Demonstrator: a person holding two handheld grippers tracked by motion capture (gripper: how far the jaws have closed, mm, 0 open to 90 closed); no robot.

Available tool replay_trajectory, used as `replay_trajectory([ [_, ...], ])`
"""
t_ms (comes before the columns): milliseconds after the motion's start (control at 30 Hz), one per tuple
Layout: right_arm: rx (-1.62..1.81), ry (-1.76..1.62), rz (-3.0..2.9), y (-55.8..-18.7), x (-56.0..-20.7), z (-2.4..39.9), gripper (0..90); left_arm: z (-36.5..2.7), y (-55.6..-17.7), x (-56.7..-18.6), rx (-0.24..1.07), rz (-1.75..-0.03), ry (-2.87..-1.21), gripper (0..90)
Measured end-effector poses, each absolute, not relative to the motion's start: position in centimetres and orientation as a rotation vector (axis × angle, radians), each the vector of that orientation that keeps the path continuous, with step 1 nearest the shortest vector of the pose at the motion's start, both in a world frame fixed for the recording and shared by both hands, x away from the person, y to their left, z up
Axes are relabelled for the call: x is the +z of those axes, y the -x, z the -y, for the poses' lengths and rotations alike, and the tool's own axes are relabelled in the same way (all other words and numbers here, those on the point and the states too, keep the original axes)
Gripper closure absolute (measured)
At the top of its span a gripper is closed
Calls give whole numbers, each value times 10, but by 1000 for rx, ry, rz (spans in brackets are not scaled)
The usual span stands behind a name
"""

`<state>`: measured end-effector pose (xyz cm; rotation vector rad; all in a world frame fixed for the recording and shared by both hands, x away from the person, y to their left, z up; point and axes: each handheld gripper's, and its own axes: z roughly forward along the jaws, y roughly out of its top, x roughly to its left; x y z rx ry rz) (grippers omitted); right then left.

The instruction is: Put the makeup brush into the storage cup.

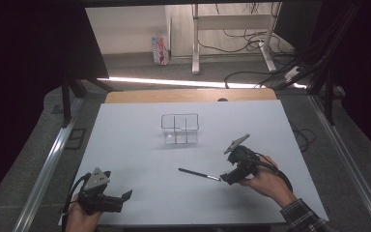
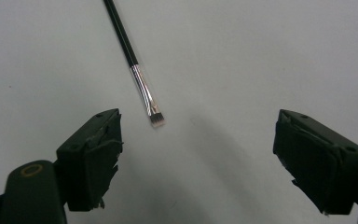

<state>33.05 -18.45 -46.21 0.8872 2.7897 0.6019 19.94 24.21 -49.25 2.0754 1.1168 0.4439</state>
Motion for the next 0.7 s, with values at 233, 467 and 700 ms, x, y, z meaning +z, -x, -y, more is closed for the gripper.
replay_trajectory([
  [233, 571, -857, -2797, -334, -463, 175, 189, -242, -199, -493, 446, -1113, -2080, 0],
  [467, 525, -803, -2822, -338, -465, 160, 232, -241, -200, -493, 443, -1111, -2083, 0],
  [700, 487, -738, -2860, -340, -469, 145, 297, -241, -200, -493, 442, -1109, -2085, 0],
])
